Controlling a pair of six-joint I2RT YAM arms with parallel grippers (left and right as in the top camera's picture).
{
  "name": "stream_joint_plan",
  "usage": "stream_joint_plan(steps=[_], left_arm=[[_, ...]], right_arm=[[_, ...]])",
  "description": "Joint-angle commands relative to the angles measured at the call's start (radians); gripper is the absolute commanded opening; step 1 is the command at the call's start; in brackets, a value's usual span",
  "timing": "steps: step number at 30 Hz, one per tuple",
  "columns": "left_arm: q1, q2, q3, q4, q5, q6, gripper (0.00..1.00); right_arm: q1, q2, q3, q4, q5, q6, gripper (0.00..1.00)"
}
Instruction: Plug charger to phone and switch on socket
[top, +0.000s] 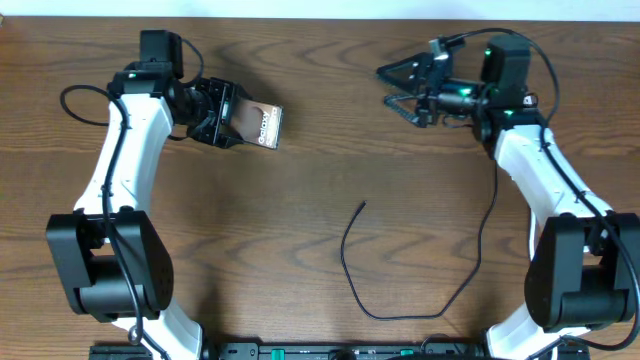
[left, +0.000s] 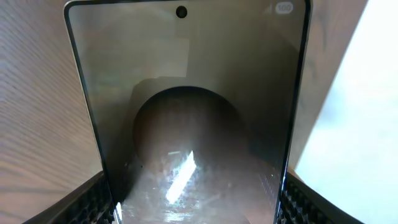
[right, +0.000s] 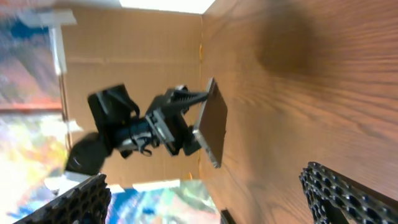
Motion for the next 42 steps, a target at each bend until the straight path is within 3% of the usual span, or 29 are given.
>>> stream_joint_plan(steps=[1, 14, 27, 42], left_arm=[[-0.027, -0.032, 0.008, 0.000, -0.080, -0.043, 0.07], [-0.095, -0.032, 0.008, 0.000, -0.100, -0.072, 0.07], [-0.100, -0.032, 0.008, -0.003, -0.043, -0.111, 0.07], [-0.127, -0.032, 0.008, -0.011, -0.010, -0.177, 0.07]], right_arm=[[0.066, 0.009, 0.024, 0.003, 0.026, -0.105, 0.99], [0.287, 0.010, 0.023, -0.041, 0.217, -0.264, 0.99], [0.320, 0.010, 0.023, -0.049, 0.313, -0.257, 0.99], [0.353, 0.010, 0.023, -0.062, 0.394, -0.154, 0.99]])
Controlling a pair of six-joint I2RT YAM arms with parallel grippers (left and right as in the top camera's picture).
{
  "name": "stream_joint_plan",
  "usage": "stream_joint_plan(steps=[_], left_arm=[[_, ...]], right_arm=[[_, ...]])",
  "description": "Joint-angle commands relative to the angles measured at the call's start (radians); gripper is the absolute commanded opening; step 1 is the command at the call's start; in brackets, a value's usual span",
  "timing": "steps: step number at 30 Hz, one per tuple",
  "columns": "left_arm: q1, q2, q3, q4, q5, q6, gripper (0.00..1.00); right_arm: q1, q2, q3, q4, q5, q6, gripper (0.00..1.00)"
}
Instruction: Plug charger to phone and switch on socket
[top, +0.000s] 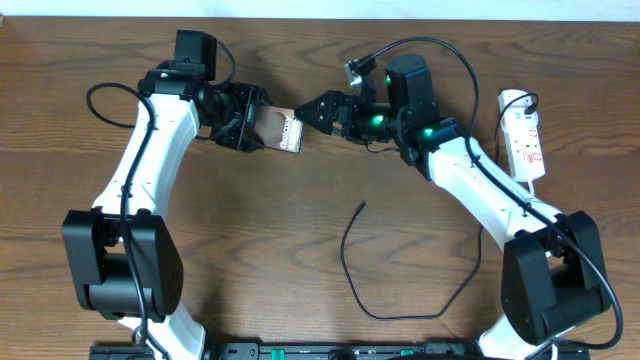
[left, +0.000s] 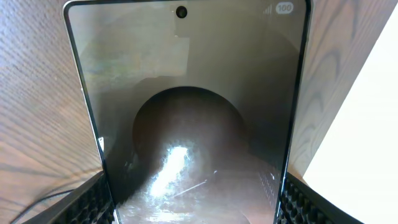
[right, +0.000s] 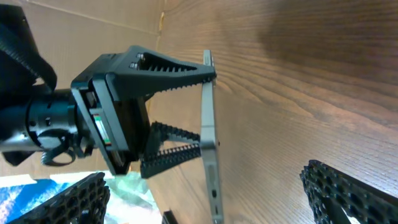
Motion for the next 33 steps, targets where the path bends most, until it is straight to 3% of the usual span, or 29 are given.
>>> stream_joint_plan(steps=[1, 11, 17, 24, 28, 30, 33], left_arm=[[-0.022, -0.032, 0.008, -0.003, 0.028, -0.044, 0.07], [-0.055, -0.032, 0.008, -0.003, 0.032, -0.066, 0.07], [-0.055, -0.032, 0.008, -0.003, 0.054, -0.066, 0.07], [-0.062, -0.032, 0.008, -0.003, 0.055, -0.066, 0.07], [-0.079, -0.032, 0.008, -0.003, 0.055, -0.067, 0.08], [-0.087, -0.032, 0.008, -0.002, 0.055, -0.070, 0.07], [-0.093, -0.032, 0.008, 0.002, 0.055, -0.070, 0.07]], right_arm=[[0.027, 0.010, 0.023, -0.002, 0.039, 0.022, 0.99], [0.061, 0.010, 0.023, -0.002, 0.103, 0.022, 0.99], [0.064, 0.010, 0.023, -0.020, 0.137, 0.035, 0.90], [0.077, 0.010, 0.023, -0.035, 0.170, 0.069, 0.89], [0.085, 0.010, 0.023, -0.034, 0.181, 0.079, 0.72], [0.092, 0.010, 0.023, -0.034, 0.186, 0.083, 0.58], [0.101, 0.010, 0.023, -0.034, 0.197, 0.082, 0.57]])
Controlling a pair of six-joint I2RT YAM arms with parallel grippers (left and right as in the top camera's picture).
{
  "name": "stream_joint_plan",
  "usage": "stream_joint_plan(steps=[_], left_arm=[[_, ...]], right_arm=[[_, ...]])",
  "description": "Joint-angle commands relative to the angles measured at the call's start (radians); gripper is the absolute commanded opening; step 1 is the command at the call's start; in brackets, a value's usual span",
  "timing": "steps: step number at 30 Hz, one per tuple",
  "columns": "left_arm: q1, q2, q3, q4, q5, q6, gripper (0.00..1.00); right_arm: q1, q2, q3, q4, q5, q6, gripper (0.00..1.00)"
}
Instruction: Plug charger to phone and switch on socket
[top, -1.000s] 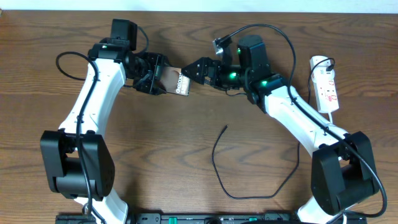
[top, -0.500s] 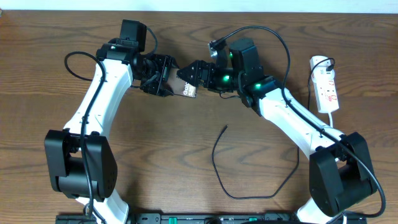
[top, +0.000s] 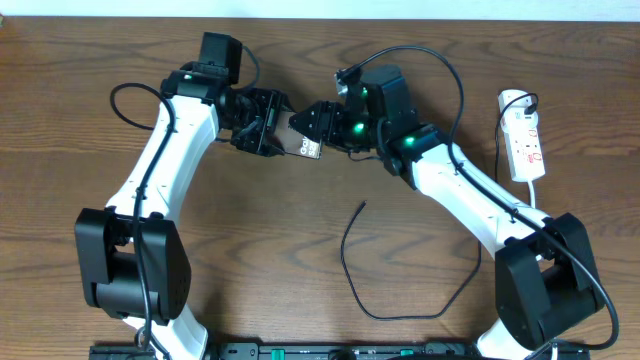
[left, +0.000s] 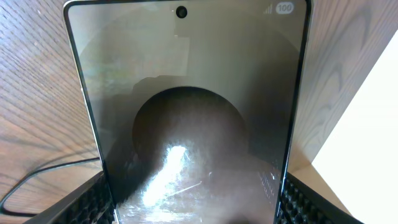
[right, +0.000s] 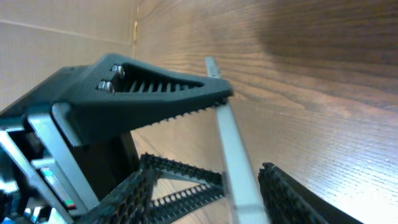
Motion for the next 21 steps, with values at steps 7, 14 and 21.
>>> stream_joint_plan(steps=[7, 14, 21], left_arm=[[-0.021, -0.032, 0.008, 0.002, 0.028, -0.006, 0.07], [-0.026, -0.032, 0.008, 0.001, 0.028, -0.006, 0.07], [-0.030, -0.032, 0.008, 0.002, 0.028, -0.006, 0.07]], right_arm=[[0.024, 0.010, 0.023, -0.007, 0.030, 0.004, 0.53], [0.042, 0.010, 0.023, -0.077, 0.109, 0.004, 0.50], [0.048, 0.010, 0.023, -0.078, 0.124, 0.004, 0.47]])
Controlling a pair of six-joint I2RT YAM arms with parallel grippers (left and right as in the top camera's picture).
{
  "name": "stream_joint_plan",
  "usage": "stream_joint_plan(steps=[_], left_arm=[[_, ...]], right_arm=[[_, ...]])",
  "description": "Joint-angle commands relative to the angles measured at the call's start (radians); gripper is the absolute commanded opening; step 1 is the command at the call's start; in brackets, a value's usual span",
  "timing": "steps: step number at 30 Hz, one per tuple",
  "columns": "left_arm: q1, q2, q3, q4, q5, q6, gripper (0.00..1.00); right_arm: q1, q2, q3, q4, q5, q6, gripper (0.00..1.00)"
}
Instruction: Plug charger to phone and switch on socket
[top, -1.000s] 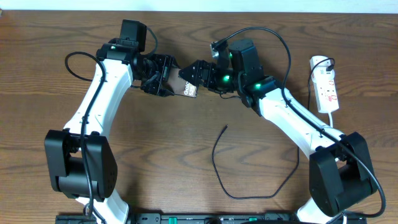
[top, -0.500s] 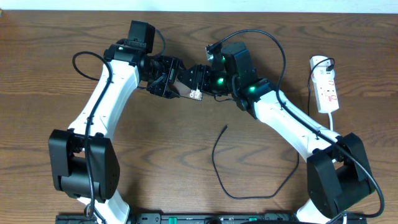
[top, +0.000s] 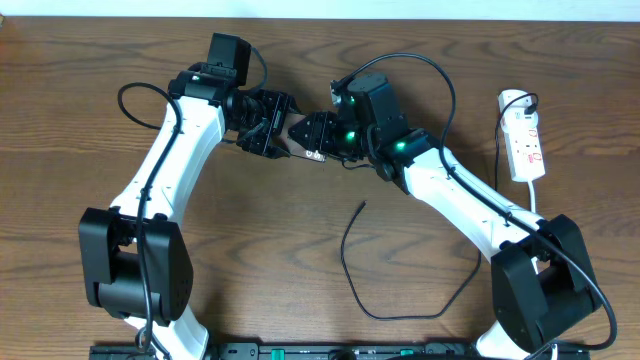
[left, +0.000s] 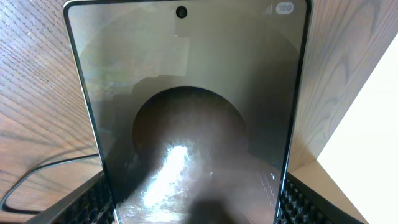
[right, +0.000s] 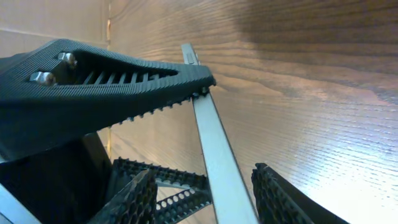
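The phone is held off the table, its dark screen filling the left wrist view, with my left gripper shut on its lower sides. From above, the phone sits between both grippers at the table's back middle. My right gripper is open and straddles the phone's thin edge, one finger on each side. The black charger cable lies loose on the table, its free plug end pointing up. The white socket strip lies at the right edge.
The cable runs from the socket strip down the right side and loops along the front of the wooden table. Both arms cross the back half. A cable bend shows on the wood to the left of the phone.
My right gripper has come a little closer onto the phone's end, with the phone's edge now deeper between its fingers. The left gripper and phone shifted slightly right.
First my left gripper held the phone at the back left and the right gripper was open far off at the back right. Then both had moved toward the middle, facing each other. Later the right fingers were narrower, around the phone's edge, as now.
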Motion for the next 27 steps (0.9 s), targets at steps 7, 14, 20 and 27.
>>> stream_joint_plan(steps=[7, 14, 20, 27], left_arm=[[-0.014, -0.032, 0.008, 0.001, 0.026, -0.006, 0.07], [-0.020, -0.032, 0.008, 0.001, 0.026, -0.006, 0.07], [-0.020, -0.032, 0.008, 0.001, 0.026, -0.006, 0.07], [-0.020, -0.032, 0.008, 0.001, 0.042, -0.006, 0.07]], right_arm=[[0.011, 0.010, 0.023, -0.005, 0.032, 0.000, 0.43], [0.021, 0.010, 0.023, -0.014, 0.061, -0.011, 0.43], [0.021, 0.010, 0.023, -0.038, 0.077, -0.011, 0.43], [0.021, 0.010, 0.023, -0.038, 0.084, -0.011, 0.38]])
